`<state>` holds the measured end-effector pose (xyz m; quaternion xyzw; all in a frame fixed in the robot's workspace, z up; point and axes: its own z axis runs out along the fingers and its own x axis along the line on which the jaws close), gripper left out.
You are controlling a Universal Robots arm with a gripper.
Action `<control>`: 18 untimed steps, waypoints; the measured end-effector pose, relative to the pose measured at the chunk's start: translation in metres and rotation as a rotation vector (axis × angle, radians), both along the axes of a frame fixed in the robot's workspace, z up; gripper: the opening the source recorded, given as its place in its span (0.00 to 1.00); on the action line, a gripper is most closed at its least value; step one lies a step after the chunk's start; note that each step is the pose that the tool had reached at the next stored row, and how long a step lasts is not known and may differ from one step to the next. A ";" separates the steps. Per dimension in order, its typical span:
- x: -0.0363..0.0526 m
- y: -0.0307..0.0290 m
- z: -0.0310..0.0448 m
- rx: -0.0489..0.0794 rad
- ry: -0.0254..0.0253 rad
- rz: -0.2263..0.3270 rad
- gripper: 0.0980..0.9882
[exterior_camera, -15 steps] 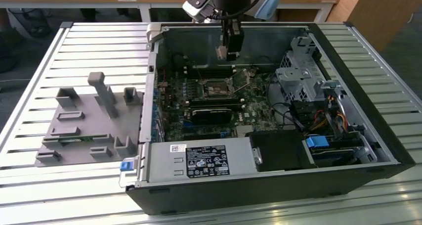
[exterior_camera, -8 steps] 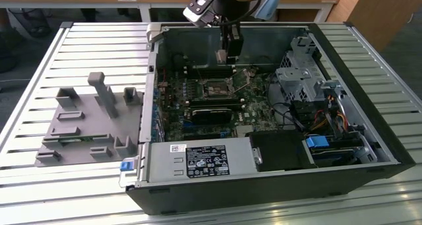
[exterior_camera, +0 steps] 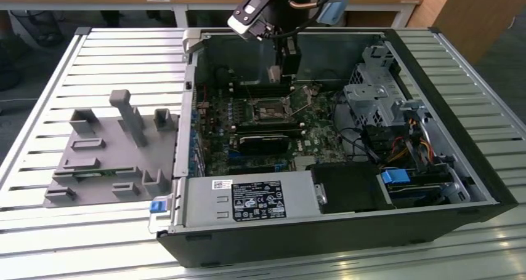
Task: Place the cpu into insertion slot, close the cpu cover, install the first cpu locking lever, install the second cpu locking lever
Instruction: 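Place the cpu into insertion slot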
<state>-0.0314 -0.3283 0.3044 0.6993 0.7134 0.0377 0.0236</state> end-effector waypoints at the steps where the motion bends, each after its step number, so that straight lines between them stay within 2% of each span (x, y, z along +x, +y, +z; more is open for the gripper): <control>1: -0.0005 0.0000 -0.0007 0.000 -0.0001 0.000 0.50; 9: -0.0017 0.0017 -0.0069 -0.001 0.0005 0.010 0.50; 18: -0.0030 0.0022 -0.0181 -0.002 0.0011 0.010 0.50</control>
